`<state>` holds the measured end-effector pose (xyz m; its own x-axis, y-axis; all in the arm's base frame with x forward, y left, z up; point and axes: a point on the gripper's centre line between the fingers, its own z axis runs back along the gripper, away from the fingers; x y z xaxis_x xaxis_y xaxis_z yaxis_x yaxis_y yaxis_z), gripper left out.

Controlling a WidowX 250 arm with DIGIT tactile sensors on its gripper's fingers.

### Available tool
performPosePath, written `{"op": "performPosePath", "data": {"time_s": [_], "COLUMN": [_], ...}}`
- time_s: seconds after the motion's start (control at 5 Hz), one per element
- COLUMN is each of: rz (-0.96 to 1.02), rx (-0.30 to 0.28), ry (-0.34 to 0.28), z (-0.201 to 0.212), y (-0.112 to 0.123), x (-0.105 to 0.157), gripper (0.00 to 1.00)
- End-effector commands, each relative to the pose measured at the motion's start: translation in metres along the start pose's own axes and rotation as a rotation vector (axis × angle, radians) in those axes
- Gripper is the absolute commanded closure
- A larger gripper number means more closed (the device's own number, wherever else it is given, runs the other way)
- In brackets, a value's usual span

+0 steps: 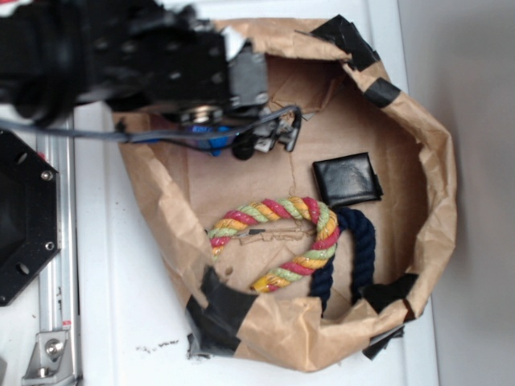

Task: Grab the blue sponge.

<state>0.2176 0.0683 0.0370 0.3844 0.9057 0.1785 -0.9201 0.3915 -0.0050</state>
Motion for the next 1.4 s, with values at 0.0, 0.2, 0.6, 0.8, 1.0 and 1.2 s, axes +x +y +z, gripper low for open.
{"op": "performPosePath", "data": {"time_s": [0.0,0.2,0.6,0.8,1.0,1.2], "rz": [-0.061,-0.061,-0.081,-0.085,-0.096,-0.337], "rx": [-0.105,-0.078,-0.054,-0.051,-0.048,-0.121], "ry": [-0.036,-0.031,-0.021,-0.007,0.007,-0.045], "z": [-0.018,-0.013,-0.003,-0.001,0.005,0.053], "y": [0.011,0.003,-0.009,-0.010,-0.011,-0.037], "x": [-0.005,-0.005,0.005,0.010,0.013,0.027], "gripper": [0.00,1.00,1.00,1.00,1.00,1.00]}}
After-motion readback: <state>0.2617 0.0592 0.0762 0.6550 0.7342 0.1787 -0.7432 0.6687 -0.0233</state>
